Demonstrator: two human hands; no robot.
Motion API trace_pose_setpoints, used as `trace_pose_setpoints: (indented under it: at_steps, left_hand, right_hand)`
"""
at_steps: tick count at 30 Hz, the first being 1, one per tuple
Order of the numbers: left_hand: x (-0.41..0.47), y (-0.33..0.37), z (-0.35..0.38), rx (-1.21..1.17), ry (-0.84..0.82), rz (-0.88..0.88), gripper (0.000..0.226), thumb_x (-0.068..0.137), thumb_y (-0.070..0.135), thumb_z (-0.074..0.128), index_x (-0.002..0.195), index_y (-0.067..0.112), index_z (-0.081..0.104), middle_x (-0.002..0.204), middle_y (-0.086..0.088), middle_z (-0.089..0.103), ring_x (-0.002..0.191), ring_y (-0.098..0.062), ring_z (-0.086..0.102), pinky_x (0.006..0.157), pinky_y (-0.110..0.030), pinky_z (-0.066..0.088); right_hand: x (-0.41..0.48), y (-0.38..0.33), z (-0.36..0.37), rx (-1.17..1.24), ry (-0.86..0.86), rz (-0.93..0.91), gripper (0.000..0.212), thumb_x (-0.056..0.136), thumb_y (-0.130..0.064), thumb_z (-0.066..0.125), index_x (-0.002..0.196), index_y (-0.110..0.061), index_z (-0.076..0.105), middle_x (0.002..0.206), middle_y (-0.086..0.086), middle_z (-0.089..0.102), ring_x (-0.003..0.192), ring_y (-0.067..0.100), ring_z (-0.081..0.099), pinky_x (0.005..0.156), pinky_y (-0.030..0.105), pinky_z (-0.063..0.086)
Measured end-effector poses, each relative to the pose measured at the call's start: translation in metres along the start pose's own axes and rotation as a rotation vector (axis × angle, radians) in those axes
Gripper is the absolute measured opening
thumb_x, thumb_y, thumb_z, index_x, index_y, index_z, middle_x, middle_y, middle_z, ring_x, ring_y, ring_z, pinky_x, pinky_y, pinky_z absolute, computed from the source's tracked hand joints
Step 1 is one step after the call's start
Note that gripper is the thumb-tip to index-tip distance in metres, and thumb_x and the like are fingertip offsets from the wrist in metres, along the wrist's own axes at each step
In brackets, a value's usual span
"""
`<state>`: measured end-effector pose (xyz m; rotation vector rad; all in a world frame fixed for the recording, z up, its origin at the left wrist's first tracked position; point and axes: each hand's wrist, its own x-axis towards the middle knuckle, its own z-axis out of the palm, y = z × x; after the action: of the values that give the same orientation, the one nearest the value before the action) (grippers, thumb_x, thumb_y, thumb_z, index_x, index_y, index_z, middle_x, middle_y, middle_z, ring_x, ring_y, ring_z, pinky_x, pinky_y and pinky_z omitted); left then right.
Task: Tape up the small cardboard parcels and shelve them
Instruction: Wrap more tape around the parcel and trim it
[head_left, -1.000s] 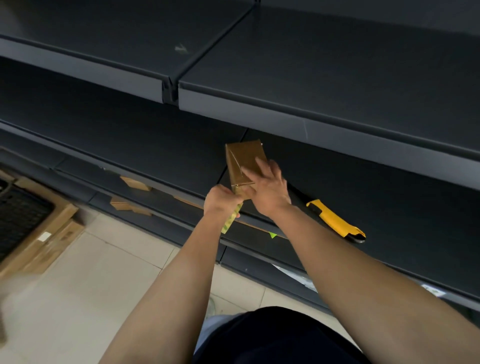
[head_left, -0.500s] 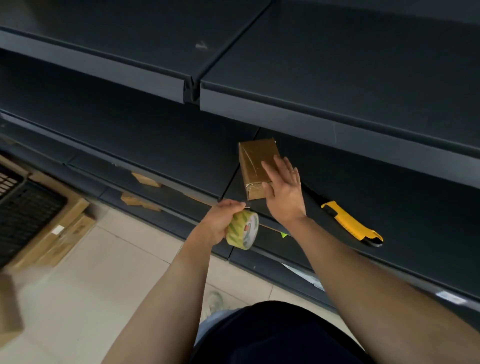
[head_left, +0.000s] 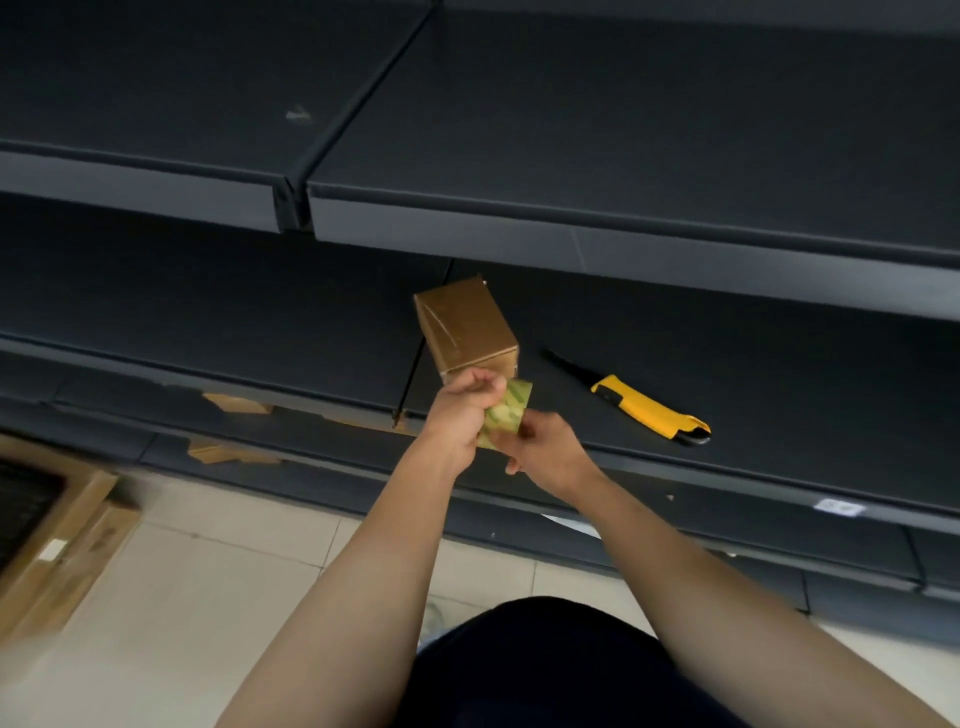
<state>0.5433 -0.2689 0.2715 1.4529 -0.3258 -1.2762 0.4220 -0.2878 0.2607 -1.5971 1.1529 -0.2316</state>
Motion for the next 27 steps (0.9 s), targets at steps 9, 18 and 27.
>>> trace_pose_setpoints:
  at_steps: [9, 18, 27]
  left_hand:
    - [-0.012, -0.008, 0.034, -0.183, -0.032, -0.096, 0.016, 0.086, 0.006, 0.066, 0.074, 0.011, 0.056, 0.079, -0.004, 0.063, 0.072, -0.016, 0.061, 0.068, -0.028, 0.050]
    - [-0.012, -0.024, 0.049, 0.004, 0.213, -0.152, 0.013, 0.082, 0.013, 0.072, 0.076, 0.015, 0.060, 0.082, -0.006, 0.063, 0.085, -0.027, 0.063, 0.086, -0.040, 0.051]
    - [-0.016, -0.033, 0.027, 0.295, 0.265, 0.085, 0.009, 0.087, 0.014, 0.066, 0.082, 0.011, 0.059, 0.084, -0.007, 0.065, 0.074, -0.020, 0.062, 0.073, -0.035, 0.053]
  right_hand:
    - [-0.013, 0.009, -0.010, -0.199, 0.343, 0.026, 0.031, 0.082, -0.013, 0.057, 0.058, -0.024, 0.043, 0.060, -0.003, 0.050, 0.063, 0.024, 0.051, 0.047, 0.024, 0.031]
    - [-0.027, 0.016, -0.002, -0.573, 0.448, -0.007, 0.008, 0.084, -0.013, 0.052, 0.089, -0.010, 0.058, 0.096, 0.013, 0.065, 0.082, 0.036, 0.061, 0.063, 0.028, 0.034]
    - [-0.010, 0.020, -0.032, -0.909, 0.417, 0.201, 0.034, 0.085, -0.003, 0.055, 0.116, -0.015, 0.056, 0.115, 0.008, 0.061, 0.102, 0.028, 0.060, 0.080, 0.032, 0.043]
